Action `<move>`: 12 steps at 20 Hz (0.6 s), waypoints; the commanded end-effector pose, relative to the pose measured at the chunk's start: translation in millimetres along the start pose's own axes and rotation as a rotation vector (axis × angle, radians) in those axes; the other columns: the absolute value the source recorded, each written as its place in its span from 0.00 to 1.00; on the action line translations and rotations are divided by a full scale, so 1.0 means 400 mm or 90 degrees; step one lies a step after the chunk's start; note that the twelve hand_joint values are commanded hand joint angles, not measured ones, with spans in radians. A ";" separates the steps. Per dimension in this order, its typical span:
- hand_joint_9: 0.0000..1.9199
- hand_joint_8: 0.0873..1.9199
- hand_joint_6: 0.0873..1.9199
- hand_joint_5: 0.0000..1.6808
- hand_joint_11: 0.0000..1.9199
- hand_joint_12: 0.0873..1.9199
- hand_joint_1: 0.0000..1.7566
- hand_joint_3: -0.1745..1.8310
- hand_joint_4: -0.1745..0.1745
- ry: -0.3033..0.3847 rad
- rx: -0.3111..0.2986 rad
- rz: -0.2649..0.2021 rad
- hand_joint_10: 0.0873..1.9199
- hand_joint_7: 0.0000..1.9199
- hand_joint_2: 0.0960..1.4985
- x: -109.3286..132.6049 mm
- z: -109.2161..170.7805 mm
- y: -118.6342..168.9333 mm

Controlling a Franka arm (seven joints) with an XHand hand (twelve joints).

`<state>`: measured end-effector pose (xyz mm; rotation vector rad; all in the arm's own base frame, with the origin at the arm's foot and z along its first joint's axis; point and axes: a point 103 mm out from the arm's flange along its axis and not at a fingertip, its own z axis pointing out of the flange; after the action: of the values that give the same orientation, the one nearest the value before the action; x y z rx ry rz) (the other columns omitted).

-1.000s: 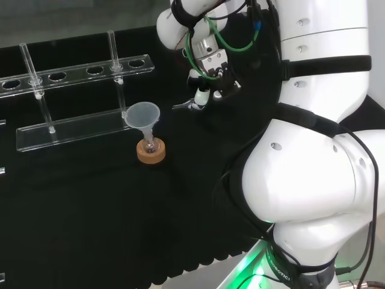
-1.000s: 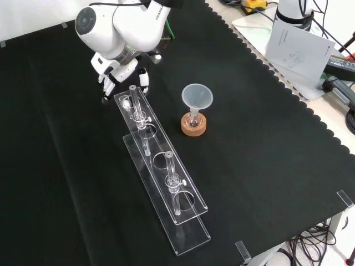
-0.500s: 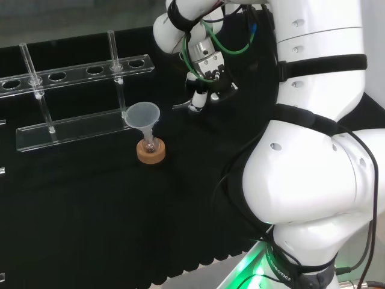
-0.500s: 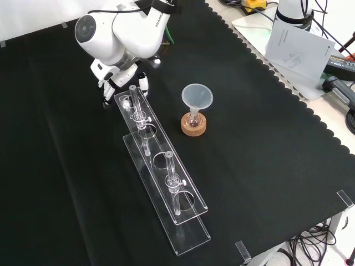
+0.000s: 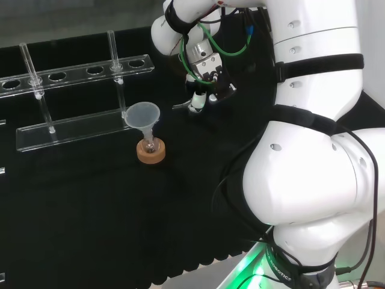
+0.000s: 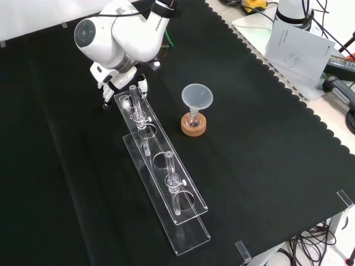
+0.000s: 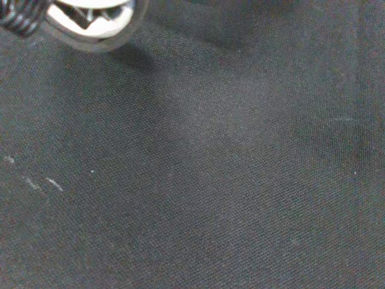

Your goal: Pick up the weighing funnel.

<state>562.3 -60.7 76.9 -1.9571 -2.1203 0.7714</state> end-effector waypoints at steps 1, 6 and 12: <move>0.39 0.33 0.32 0.44 0.25 0.66 0.51 0.37 0.53 0.010 -0.008 0.001 0.24 0.26 0.38 -0.004 0.003 0.001; 0.40 0.33 0.33 0.47 0.25 0.66 0.51 0.37 0.55 0.018 -0.009 0.002 0.24 0.27 0.39 -0.020 0.014 0.001; 0.40 0.33 0.34 0.48 0.26 0.66 0.51 0.37 0.55 0.019 -0.007 0.006 0.24 0.27 0.39 -0.006 0.015 0.002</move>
<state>561.1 -70.5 72.9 -1.9699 -2.1060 0.7207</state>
